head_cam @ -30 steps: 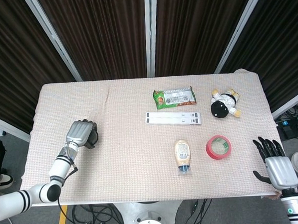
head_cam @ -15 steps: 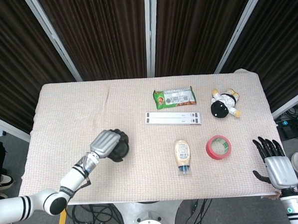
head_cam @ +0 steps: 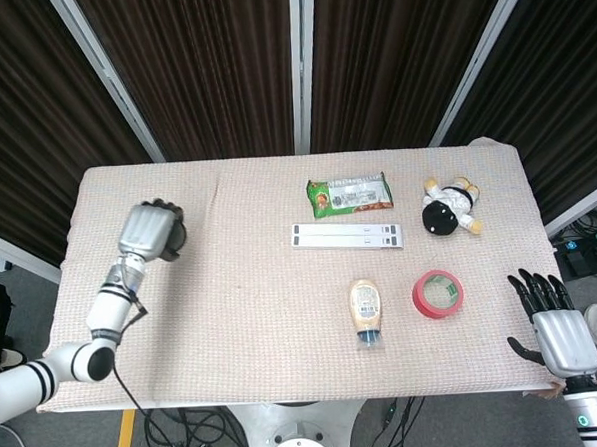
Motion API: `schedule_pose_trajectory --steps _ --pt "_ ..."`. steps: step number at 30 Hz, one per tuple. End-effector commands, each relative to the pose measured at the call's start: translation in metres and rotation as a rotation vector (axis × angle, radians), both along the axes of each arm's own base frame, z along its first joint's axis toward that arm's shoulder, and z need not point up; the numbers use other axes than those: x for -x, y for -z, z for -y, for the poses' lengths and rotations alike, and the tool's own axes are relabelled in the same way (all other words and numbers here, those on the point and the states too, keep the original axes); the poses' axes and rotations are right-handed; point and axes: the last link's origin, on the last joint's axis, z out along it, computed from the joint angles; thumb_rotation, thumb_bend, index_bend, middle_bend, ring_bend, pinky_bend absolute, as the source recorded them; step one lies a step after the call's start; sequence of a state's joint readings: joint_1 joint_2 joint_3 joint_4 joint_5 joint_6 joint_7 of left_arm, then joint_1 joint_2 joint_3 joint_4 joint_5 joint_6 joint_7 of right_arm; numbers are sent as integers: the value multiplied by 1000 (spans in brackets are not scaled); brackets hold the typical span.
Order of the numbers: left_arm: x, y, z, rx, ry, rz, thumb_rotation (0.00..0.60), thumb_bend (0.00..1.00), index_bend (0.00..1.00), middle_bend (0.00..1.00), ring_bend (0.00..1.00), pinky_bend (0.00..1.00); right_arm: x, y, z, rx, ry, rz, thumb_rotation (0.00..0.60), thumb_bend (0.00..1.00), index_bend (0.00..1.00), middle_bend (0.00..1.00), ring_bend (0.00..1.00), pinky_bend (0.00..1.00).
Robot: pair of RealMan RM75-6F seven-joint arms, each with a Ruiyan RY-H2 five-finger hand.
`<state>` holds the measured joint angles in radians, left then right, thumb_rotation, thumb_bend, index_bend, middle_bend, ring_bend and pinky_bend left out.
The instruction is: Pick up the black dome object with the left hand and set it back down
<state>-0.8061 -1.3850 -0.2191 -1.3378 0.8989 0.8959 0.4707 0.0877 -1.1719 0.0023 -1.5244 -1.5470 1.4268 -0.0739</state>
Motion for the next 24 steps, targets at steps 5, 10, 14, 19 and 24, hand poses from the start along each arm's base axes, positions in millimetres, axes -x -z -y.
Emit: schedule_pose_trajectory --steps 5,10,14,19,24 --pt "-39 22 38 138 86 76 600 77 411 452 281 375 0 10 -2 -40 2 -4 600 101 0 0 0 0" --pt "-94 59 99 368 216 249 600 78 406 452 280 375 2 11 -1 -40 15 -7 600 101 0 0 0 0" --pt "-96 66 104 370 244 248 600 78 406 452 281 374 5 11 1 -42 25 -10 600 101 0 0 0 0" --pt "-49 50 55 175 160 80 600 79 406 452 281 375 8 12 2 -42 36 -7 600 101 0 0 0 0" --pt "3 12 6 -49 50 -134 600 79 406 452 281 375 10 13 2 -44 39 -5 600 101 0 0 0 0"
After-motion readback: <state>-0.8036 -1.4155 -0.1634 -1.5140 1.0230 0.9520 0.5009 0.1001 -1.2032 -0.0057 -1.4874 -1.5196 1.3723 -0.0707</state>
